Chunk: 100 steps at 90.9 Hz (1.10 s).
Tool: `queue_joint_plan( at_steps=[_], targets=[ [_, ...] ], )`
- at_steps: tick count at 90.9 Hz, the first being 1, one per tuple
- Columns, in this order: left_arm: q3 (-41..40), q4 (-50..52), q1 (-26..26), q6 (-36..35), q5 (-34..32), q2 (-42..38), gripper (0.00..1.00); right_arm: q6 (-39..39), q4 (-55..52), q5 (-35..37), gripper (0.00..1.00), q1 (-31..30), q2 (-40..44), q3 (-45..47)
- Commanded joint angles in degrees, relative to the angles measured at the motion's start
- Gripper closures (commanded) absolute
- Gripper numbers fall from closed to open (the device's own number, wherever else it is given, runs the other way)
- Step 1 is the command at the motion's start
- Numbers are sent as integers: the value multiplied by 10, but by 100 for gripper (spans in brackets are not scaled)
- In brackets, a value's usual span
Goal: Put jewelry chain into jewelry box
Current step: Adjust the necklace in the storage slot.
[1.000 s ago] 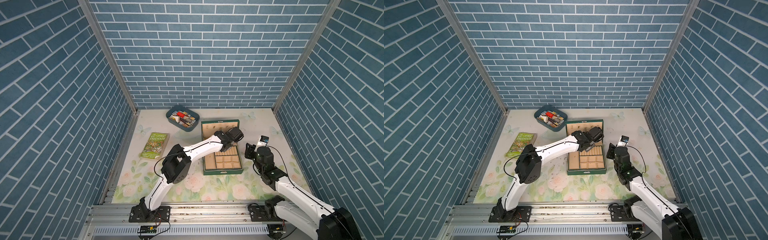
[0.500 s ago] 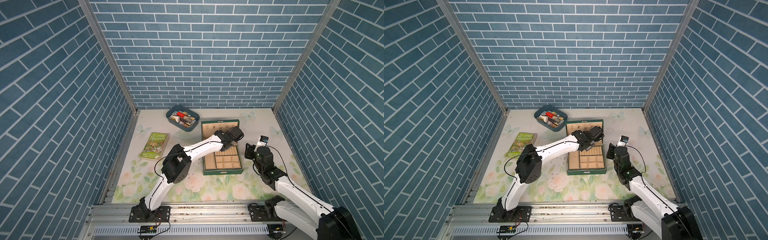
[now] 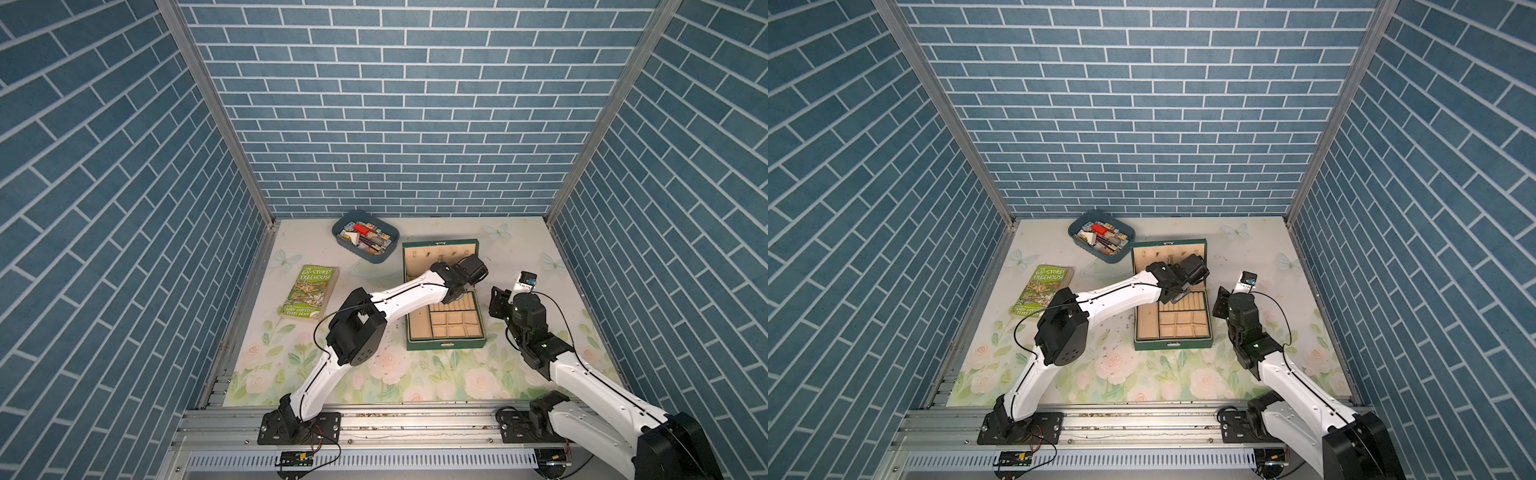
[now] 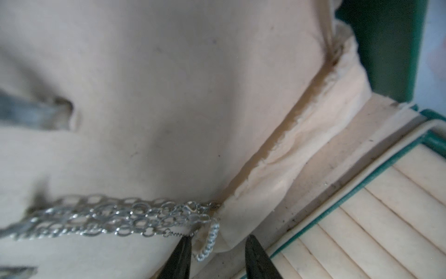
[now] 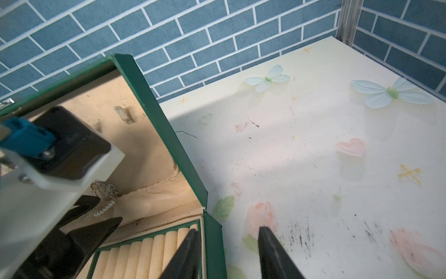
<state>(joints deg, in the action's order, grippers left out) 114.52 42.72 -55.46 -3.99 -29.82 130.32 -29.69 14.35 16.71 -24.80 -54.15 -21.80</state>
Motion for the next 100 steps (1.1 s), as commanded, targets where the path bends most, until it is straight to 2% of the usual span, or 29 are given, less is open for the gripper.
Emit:
queue_joint_plan(
  at_steps=[1,23,52,87,100],
  targets=[
    [16,3,1,-6,-12,18,62,9,11,5,56,3,2,-15],
    [15,-1,1,-11,-26,24,68,8,13,5,56,3,5,-11],
    [19,-4,3,-13,-30,32,69,9,14,5,56,3,4,-12],
    [17,-5,3,-12,-33,20,83,9,16,5,56,3,5,-11],
    [9,-7,1,-12,-32,7,93,9,15,6,56,3,7,-11]
  ],
)
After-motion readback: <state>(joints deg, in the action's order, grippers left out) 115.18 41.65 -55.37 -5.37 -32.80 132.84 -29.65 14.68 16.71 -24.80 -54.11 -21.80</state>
